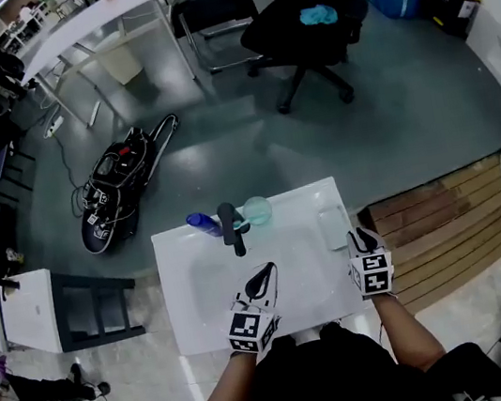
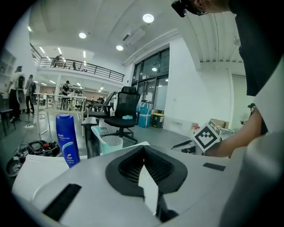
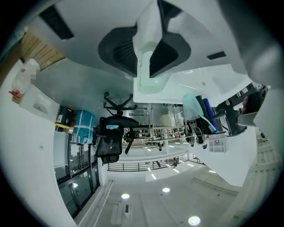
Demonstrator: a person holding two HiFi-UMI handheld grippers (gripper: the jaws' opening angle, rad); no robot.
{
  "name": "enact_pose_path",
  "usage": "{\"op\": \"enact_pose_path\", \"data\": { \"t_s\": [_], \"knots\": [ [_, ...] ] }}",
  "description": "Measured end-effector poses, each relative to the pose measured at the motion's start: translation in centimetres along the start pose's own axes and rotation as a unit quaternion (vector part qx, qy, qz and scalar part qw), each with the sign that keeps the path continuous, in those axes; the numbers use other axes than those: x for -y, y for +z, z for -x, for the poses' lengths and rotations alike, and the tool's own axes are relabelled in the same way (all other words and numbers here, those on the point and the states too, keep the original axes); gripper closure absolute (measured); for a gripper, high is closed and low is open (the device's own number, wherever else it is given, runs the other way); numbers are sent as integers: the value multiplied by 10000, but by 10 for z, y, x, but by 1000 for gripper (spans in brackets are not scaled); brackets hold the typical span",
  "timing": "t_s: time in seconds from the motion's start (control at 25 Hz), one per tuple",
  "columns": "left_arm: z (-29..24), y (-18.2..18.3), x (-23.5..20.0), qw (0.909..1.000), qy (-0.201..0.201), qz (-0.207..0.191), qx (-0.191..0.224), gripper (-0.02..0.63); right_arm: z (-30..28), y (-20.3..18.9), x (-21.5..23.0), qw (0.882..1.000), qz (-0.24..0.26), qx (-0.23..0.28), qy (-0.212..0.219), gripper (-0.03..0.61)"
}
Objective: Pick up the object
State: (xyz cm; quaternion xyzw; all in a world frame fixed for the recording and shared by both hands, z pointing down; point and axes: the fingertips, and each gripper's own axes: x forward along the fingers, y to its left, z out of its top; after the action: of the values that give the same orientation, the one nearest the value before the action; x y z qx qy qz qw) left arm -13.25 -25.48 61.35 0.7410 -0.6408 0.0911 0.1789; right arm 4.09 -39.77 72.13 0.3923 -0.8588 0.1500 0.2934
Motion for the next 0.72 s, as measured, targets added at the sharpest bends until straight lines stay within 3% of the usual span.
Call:
{"op": "enact_pose_path", "data": {
  "t_s": [0.48, 0.72],
  "knots": [
    [-8, 3, -7, 9999, 107, 63, 7, 600, -30, -23, 8, 9966, -46, -818, 44, 482],
    [-7, 1, -12, 9998, 156, 91, -11, 600, -36, -25, 6, 9954, -135, -945, 10, 535]
  ]
}}
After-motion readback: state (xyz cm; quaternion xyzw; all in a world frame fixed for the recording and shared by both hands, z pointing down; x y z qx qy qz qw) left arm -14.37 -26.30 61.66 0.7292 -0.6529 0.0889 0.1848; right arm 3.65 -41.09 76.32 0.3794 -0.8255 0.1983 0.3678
